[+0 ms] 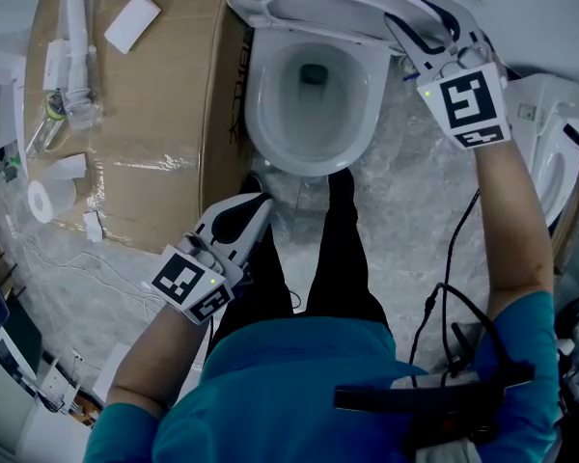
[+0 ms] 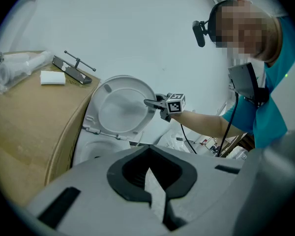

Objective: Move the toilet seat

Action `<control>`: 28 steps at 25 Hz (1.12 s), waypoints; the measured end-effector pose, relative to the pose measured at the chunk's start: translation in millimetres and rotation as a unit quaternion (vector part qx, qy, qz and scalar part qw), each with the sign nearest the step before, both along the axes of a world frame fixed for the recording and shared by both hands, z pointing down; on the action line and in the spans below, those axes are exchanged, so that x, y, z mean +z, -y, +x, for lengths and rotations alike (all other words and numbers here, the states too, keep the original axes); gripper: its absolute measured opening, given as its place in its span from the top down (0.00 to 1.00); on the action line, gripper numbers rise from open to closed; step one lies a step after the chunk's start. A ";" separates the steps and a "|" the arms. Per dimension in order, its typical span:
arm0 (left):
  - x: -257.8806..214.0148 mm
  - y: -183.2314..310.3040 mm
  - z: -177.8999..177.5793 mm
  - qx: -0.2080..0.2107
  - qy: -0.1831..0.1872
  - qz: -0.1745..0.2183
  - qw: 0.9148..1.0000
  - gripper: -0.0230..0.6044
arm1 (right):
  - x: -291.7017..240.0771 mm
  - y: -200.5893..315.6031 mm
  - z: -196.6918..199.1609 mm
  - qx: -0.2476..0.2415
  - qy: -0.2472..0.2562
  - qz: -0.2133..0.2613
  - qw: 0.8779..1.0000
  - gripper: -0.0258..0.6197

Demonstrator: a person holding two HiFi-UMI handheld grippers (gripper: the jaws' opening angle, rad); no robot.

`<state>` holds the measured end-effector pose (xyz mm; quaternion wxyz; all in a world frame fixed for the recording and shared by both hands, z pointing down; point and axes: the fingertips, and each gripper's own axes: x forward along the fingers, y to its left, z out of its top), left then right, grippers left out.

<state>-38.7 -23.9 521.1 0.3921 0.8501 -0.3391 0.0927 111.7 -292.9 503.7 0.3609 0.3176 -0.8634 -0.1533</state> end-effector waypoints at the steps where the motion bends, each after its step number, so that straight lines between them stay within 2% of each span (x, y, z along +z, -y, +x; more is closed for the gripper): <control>1: -0.4 0.1 0.0 -0.001 -0.001 0.000 1.000 0.98 | -0.1 2.4 0.2 0.004 -0.001 0.003 1.000 0.70; 9: -1.3 -0.1 -3.7 -0.003 0.000 -0.002 1.000 0.98 | -0.6 24.2 4.6 0.045 -0.020 0.031 0.998 0.65; 18: -3.8 -0.5 -5.2 -0.007 -0.004 0.001 1.000 0.98 | 0.6 37.8 8.6 0.070 -0.037 0.050 0.996 0.63; 28: -6.6 1.1 -11.2 -0.011 -0.004 0.002 1.000 0.98 | -6.7 60.4 16.3 0.115 -0.074 0.098 0.986 0.54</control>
